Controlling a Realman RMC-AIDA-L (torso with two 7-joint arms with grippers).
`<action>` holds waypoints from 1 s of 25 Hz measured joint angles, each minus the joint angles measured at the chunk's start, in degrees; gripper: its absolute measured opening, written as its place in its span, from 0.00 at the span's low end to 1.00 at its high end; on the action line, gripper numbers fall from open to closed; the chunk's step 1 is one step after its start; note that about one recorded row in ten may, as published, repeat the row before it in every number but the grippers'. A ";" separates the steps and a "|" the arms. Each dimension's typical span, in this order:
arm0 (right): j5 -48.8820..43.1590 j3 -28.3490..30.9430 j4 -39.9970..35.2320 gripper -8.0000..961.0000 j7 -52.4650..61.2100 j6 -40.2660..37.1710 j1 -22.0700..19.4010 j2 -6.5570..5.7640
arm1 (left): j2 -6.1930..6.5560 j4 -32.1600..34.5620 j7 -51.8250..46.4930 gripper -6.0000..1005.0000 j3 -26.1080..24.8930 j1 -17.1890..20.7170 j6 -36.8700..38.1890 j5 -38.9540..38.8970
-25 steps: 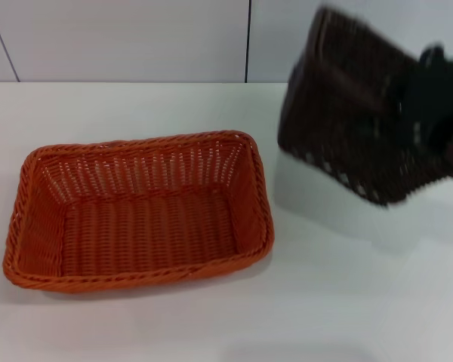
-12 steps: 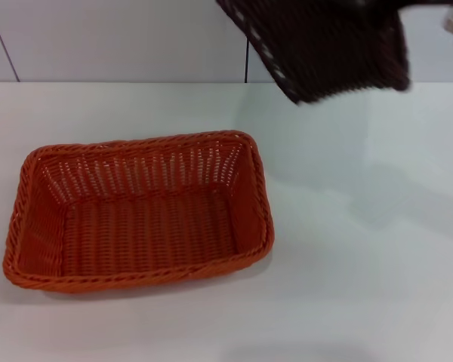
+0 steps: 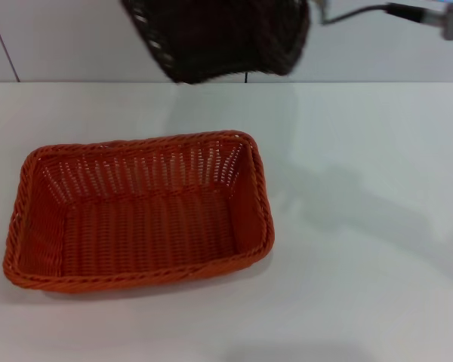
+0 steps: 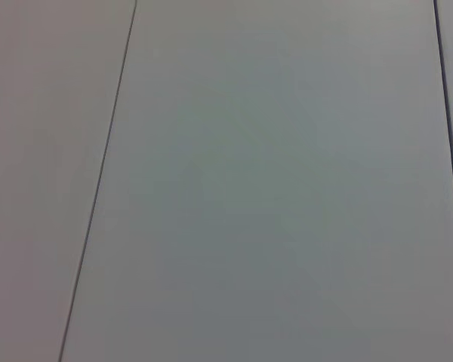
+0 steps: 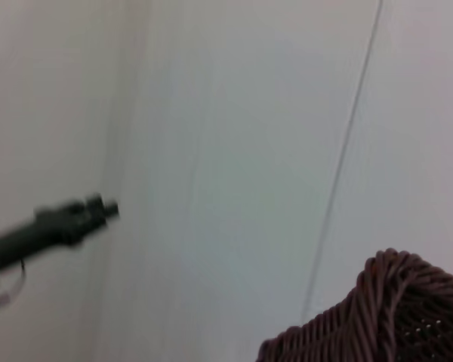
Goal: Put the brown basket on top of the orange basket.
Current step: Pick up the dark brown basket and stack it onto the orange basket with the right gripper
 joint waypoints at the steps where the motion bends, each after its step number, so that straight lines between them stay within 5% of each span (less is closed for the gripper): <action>1: -0.14 -1.25 -0.34 0.20 1.30 -1.77 -0.08 0.01 | 0.05 -0.04 0.01 0.45 0.04 -0.08 0.00 0.02; 5: -2.13 -4.53 -1.37 0.20 8.26 -7.84 0.20 0.02 | 0.10 -0.05 0.01 0.45 0.04 -0.16 0.00 0.03; 11: -19.75 -8.54 -1.94 0.20 30.65 -11.68 5.07 -0.17 | 0.29 0.16 0.25 0.45 0.07 -1.02 0.00 0.03; 18: -23.64 -1.21 5.05 0.20 36.94 4.51 21.38 -0.27 | 0.02 0.17 3.73 0.45 0.41 -2.17 0.01 0.05; 25: -24.82 1.02 12.39 0.20 37.32 11.85 31.63 -0.27 | 0.11 0.41 3.77 0.45 0.40 -2.39 -0.57 0.04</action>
